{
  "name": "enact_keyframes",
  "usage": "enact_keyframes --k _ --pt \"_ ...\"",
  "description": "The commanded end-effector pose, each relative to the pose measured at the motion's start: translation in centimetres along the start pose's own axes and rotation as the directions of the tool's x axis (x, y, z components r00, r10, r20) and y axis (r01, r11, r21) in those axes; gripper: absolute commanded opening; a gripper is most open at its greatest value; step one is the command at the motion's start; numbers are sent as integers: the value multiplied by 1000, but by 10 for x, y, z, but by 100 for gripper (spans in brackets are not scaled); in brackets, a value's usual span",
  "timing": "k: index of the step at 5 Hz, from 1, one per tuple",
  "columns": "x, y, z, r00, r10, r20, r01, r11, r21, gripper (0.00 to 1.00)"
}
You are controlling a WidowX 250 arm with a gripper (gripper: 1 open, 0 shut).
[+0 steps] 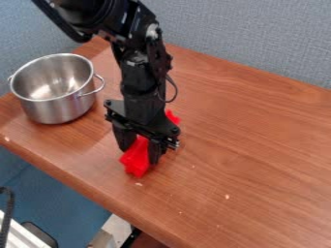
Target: Put the red object in the metal pot
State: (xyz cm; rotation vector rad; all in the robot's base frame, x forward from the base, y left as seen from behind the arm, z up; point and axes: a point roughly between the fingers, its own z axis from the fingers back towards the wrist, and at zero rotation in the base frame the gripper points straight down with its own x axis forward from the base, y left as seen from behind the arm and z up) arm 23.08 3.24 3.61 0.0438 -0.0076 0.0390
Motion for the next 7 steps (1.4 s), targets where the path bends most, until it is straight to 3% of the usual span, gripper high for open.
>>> enact_keyframes --k 1,7 --pt "3 5 10 999 25 27 -25 1000 2 0" --pt "-1 1 27 999 38 28 -38 999 2 0"
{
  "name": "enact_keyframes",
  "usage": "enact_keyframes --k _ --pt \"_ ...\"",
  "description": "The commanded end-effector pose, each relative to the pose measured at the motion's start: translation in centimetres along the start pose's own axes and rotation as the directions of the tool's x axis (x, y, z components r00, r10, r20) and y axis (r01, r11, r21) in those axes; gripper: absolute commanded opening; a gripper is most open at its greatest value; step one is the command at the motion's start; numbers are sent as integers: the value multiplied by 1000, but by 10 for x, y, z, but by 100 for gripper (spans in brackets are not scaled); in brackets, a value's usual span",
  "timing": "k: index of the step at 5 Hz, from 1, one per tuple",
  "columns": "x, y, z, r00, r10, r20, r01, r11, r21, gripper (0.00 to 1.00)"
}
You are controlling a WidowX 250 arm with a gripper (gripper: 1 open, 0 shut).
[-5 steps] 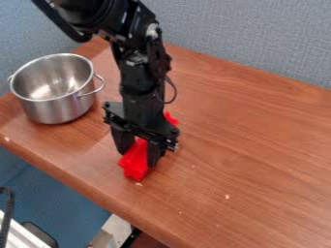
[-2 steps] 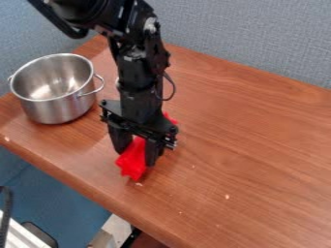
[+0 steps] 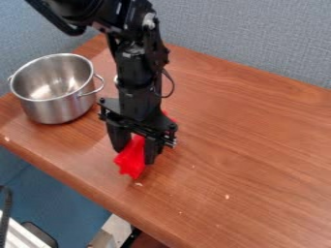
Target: Put the red object in the metal pot
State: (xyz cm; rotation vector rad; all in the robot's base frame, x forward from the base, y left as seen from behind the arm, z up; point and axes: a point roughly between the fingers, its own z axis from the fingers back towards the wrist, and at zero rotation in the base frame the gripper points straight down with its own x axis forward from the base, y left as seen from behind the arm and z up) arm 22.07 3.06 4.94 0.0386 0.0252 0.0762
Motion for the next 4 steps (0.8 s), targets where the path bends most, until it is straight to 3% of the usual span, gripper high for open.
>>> enact_keyframes --k 1,4 --pt "8 1 17 998 2 61 -3 1000 8 0" --pt "4 -3 22 998 0 60 -1 1000 21 0"
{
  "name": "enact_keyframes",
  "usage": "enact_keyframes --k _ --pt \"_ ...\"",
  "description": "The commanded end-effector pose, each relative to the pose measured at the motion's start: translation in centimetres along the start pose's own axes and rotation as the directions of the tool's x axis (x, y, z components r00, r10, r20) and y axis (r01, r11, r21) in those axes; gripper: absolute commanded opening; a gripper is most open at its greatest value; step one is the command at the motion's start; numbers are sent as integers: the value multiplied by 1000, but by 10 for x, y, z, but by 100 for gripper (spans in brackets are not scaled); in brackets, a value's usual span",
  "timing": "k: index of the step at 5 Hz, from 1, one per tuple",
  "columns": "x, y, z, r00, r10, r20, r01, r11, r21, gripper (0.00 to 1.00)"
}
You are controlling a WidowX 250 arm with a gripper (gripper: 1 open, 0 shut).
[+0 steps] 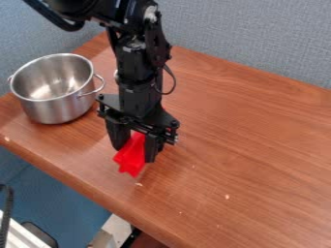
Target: Put the red object in the metal pot
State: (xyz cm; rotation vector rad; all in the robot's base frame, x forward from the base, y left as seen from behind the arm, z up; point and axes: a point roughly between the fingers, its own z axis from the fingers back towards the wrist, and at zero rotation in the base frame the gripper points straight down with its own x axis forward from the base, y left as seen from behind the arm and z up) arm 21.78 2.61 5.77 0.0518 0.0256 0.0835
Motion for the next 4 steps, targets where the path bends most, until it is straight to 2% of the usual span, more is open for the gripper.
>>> enact_keyframes --k 1,4 --pt "6 0 15 998 -8 57 7 1000 11 0" --pt "3 -3 16 999 -8 50 7 1000 18 0"
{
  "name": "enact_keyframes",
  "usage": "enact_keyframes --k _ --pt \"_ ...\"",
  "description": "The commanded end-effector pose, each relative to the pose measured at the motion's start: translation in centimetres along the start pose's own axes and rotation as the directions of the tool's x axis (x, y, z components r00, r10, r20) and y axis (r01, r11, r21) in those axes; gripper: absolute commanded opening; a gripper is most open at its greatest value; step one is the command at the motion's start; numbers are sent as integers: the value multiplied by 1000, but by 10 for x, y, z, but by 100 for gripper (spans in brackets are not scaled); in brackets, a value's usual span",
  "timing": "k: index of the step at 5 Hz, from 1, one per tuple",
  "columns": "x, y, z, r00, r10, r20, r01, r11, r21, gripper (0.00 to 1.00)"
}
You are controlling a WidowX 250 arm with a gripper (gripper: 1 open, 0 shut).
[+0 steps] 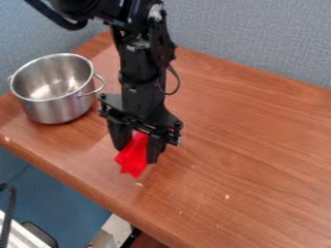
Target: Put the red object in the metal pot
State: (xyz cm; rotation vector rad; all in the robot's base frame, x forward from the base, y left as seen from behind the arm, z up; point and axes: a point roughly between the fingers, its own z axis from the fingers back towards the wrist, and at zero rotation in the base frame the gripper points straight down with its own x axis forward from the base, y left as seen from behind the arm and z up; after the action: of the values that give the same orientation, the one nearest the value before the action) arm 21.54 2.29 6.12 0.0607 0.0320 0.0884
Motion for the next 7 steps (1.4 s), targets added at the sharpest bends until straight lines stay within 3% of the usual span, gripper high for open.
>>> enact_keyframes --k 1,7 --pt "5 0 13 999 -11 53 10 1000 10 0" --pt "3 11 13 1000 19 12 -20 999 26 0"
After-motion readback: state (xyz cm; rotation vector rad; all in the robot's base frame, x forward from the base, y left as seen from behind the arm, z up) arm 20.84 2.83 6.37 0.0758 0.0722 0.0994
